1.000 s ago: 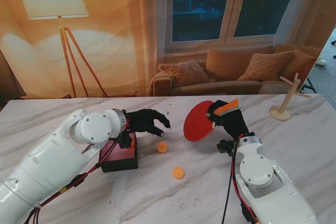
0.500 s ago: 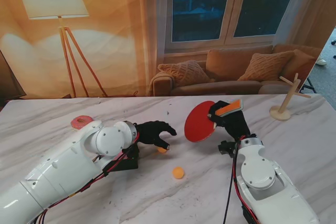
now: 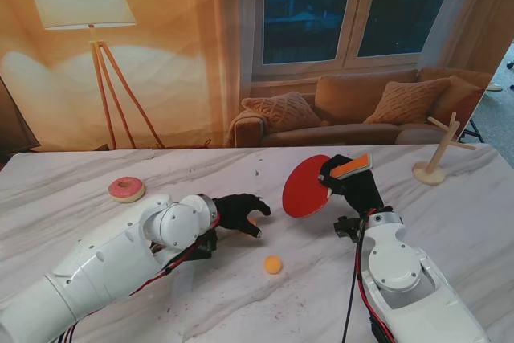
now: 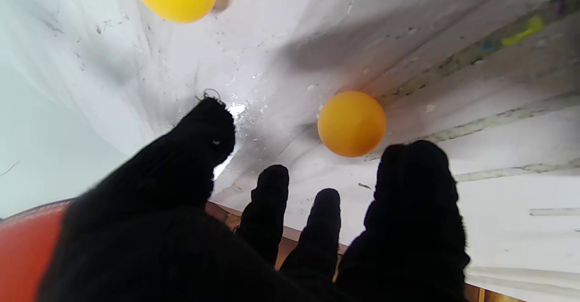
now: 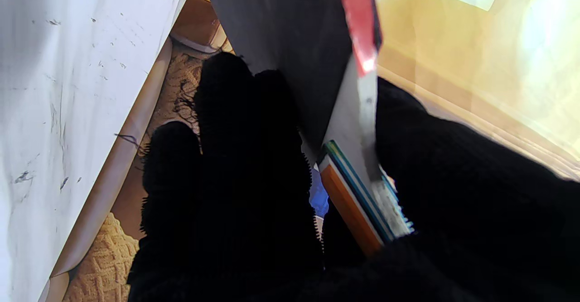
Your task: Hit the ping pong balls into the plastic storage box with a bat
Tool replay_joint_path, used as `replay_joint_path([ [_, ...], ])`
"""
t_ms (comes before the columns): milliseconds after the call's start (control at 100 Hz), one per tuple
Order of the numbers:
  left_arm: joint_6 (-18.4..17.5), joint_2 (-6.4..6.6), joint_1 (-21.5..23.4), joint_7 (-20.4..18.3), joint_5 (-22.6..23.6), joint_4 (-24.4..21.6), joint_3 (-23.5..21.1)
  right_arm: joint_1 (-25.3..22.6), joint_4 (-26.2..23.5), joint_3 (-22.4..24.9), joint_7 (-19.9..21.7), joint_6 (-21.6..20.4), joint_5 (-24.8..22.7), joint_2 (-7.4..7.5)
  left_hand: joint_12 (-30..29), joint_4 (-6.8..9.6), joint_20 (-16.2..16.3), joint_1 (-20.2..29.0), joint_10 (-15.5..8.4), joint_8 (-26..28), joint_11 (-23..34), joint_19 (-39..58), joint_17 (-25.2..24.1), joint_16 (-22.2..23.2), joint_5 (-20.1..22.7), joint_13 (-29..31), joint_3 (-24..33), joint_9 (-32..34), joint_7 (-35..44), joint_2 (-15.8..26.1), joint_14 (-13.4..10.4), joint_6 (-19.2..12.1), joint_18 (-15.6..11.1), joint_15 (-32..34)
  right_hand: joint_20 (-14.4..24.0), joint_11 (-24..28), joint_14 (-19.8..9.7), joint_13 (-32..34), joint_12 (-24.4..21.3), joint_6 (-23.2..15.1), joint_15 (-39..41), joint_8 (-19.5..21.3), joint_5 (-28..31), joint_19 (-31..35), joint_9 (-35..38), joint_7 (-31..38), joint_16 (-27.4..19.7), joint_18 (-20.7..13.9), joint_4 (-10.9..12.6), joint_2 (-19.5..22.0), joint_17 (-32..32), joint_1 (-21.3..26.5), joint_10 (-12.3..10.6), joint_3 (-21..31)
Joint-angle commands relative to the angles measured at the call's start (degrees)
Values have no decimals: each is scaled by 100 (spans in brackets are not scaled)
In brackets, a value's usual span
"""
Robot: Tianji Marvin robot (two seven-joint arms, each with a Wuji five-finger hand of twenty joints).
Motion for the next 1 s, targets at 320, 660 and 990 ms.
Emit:
replay_joint_path([
  [320,-227,-214,-252,254,104,507,380,-15,-28,10,31,26,45,-34,1026,133,-274,-42,197,605,1109,1046,1061,664,-79,994,1024,-164,1213,-374,-90,-121,-1144,1293,92,51,-527,-347,-79,-173,-154,156,816,35,86,500,25,-155,188,604,-56,862,-1187,674],
  [660,-295,-262,-324,398,274,618,575,-10,-26,-5,1,48,66,-45,1486,7,-480,-39,225,889,1760,1870,1821,952,127,1530,1287,91,1920,-595,-347,-69,-1798,1911,96,52,-521,-349,-76,-173,-149,154,816,38,84,501,26,-149,188,605,-62,862,-1186,672],
  [990,-421,-326,-390,546,374,816,769,-5,-18,-12,-6,53,76,-49,1715,-38,-807,93,274,1242,2138,2210,2315,671,79,1996,1699,229,2535,-856,-505,25,-2205,2127,100,54,-526,-350,-76,-173,-147,153,816,41,88,502,24,-155,188,605,-58,862,-1188,670],
])
